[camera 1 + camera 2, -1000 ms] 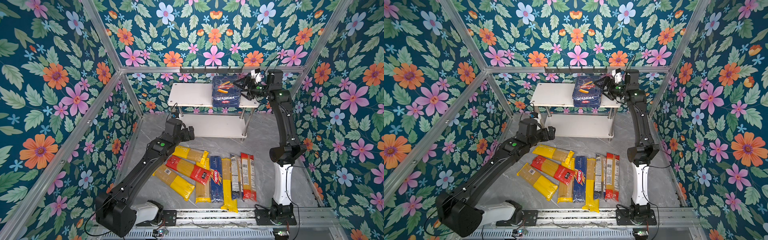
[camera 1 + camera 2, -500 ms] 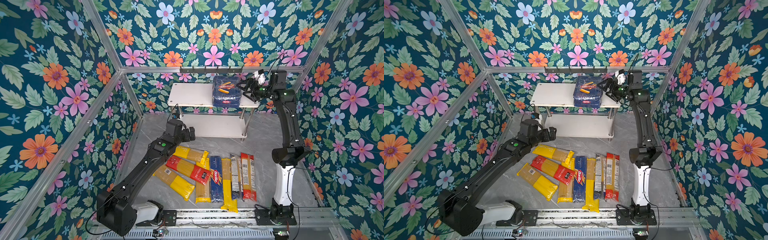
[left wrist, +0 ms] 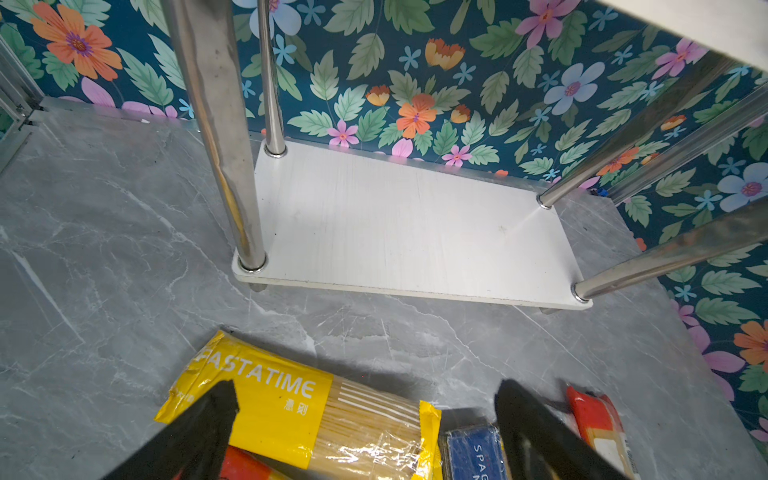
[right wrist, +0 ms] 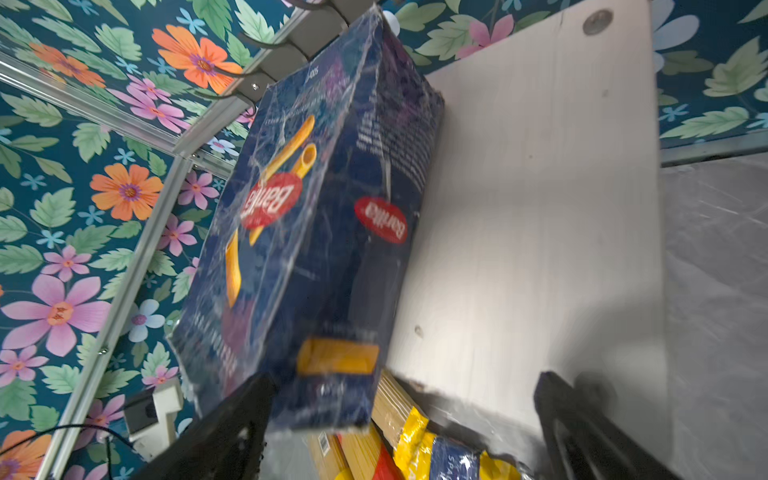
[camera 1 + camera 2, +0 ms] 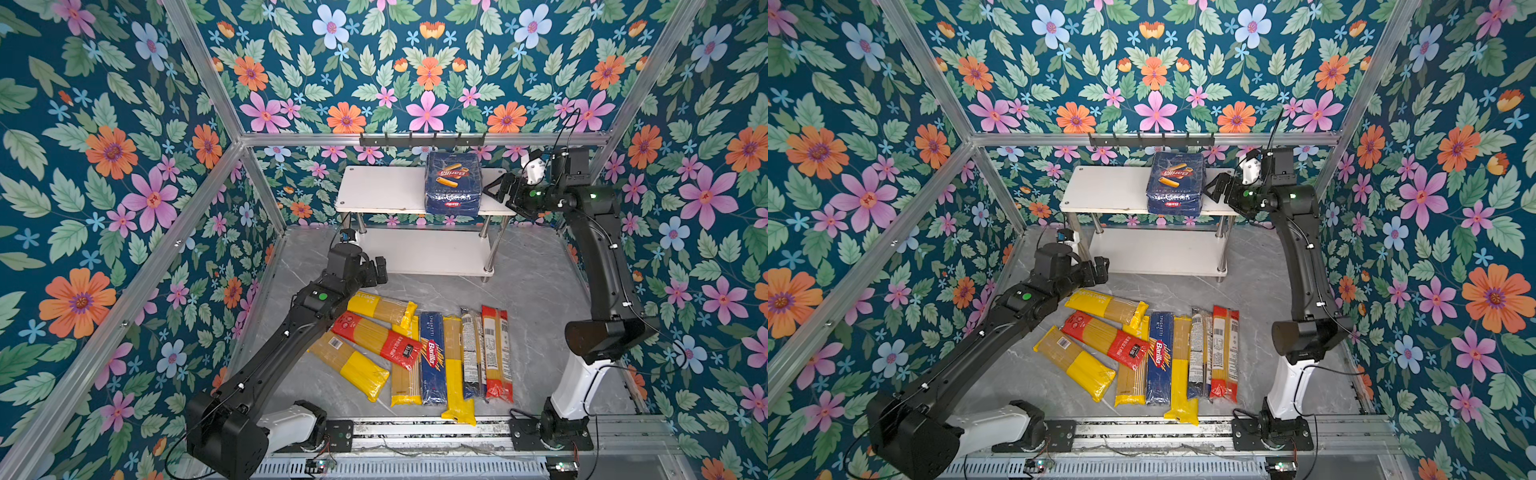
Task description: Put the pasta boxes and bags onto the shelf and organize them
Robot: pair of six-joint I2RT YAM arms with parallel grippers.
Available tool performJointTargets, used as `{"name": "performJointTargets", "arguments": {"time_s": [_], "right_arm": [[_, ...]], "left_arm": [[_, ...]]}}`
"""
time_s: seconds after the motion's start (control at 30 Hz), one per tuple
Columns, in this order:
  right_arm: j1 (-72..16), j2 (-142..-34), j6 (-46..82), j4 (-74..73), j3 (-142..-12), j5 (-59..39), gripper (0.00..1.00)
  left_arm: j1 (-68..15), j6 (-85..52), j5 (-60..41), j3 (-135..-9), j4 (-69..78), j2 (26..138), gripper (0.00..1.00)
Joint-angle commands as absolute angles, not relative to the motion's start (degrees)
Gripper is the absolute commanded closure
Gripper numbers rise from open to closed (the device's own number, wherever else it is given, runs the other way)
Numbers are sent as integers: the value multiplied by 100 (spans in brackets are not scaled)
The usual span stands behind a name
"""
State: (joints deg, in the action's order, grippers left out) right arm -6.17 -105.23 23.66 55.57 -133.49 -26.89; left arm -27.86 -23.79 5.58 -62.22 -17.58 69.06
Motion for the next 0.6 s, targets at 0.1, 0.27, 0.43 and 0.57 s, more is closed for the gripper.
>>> {"name": "performJointTargets", "arguments": {"time_s": [0.1, 0.27, 0.43, 0.57], "right_arm": [[-1063, -9183, 1821, 5591, -11855, -1566, 1], [-1444, -8109, 1907, 5372, -10324, -992, 1], [-1729, -7312, 2026, 5280, -8963, -938, 1], [-2232, -6800, 2183, 5165, -8076, -468, 1]], "left_arm": [[-2773, -2120, 736, -5944, -1512, 6557, 0], [-2752, -2108, 660, -5748, -1531, 6203, 0], [-2756, -2104, 594, -5270, -1373, 5781, 0], [-2743, -2125, 589, -4976, -1433, 5651, 0]]}}
